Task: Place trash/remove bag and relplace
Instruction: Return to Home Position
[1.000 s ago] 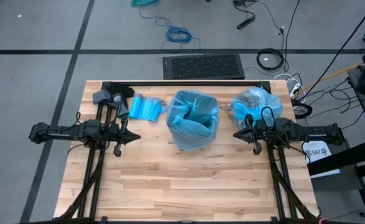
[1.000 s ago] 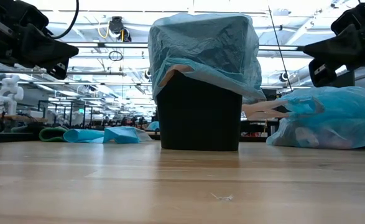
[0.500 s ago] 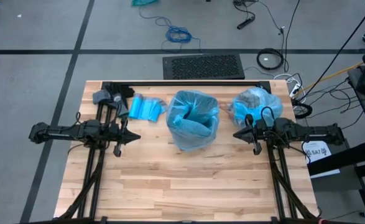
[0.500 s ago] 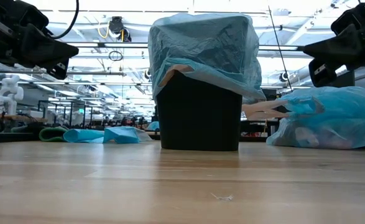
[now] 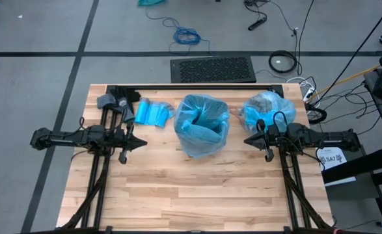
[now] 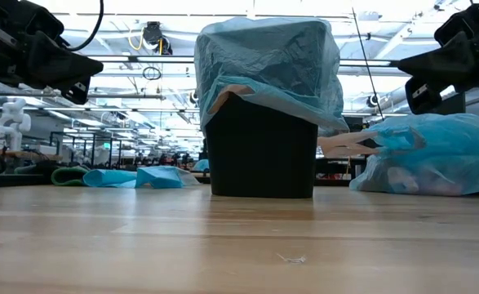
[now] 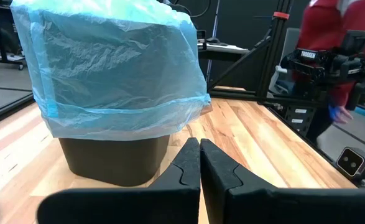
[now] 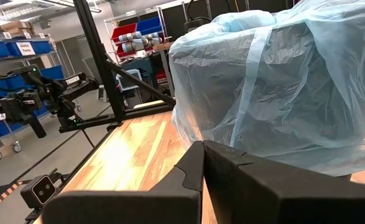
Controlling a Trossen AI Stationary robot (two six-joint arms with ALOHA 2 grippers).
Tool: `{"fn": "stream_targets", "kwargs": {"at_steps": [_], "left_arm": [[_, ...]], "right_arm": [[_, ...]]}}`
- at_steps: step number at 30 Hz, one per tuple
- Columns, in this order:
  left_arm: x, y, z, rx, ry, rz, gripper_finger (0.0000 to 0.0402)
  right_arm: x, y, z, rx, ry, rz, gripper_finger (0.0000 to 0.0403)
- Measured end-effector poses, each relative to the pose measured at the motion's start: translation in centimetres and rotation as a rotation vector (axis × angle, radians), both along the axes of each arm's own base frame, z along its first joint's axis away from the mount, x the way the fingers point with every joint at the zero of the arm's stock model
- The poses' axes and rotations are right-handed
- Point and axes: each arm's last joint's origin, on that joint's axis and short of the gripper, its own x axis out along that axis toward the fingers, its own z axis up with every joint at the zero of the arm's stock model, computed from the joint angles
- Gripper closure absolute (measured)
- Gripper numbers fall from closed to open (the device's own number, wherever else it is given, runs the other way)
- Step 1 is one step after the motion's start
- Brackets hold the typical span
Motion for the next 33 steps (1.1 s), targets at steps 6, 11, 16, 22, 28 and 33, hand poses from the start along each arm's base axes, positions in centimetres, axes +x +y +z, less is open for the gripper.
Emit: {"fn": "stream_targets", "kwargs": {"at_steps": [6, 11, 16, 22, 28, 33], "left_arm": [[0.0, 0.0, 0.0, 0.0, 0.0, 0.0, 0.0399], [0.0, 0.0, 0.0, 0.0, 0.0, 0.0, 0.0399], [0.0, 0.0, 0.0, 0.0, 0.0, 0.0, 0.0399], [0.0, 0.0, 0.0, 0.0, 0.0, 0.0, 0.0399], [0.0, 0.0, 0.0, 0.0, 0.0, 0.0, 0.0399], [0.0, 0.0, 0.0, 0.0, 0.0, 0.0, 0.0399]], "right_arm": [[0.0, 0.0, 0.0, 0.0, 0.0, 0.002, 0.0403], [0.0, 0.6, 0.0, 0.0, 0.0, 0.063, 0.0403], [-0.1, 1.0, 0.0, 0.0, 0.0, 0.106, 0.0403], [-0.1, 1.0, 0.0, 0.0, 0.0, 0.106, 0.0403], [-0.1, 1.0, 0.0, 0.0, 0.0, 0.106, 0.0403], [-0.1, 1.0, 0.0, 0.0, 0.0, 0.106, 0.0403]]}}
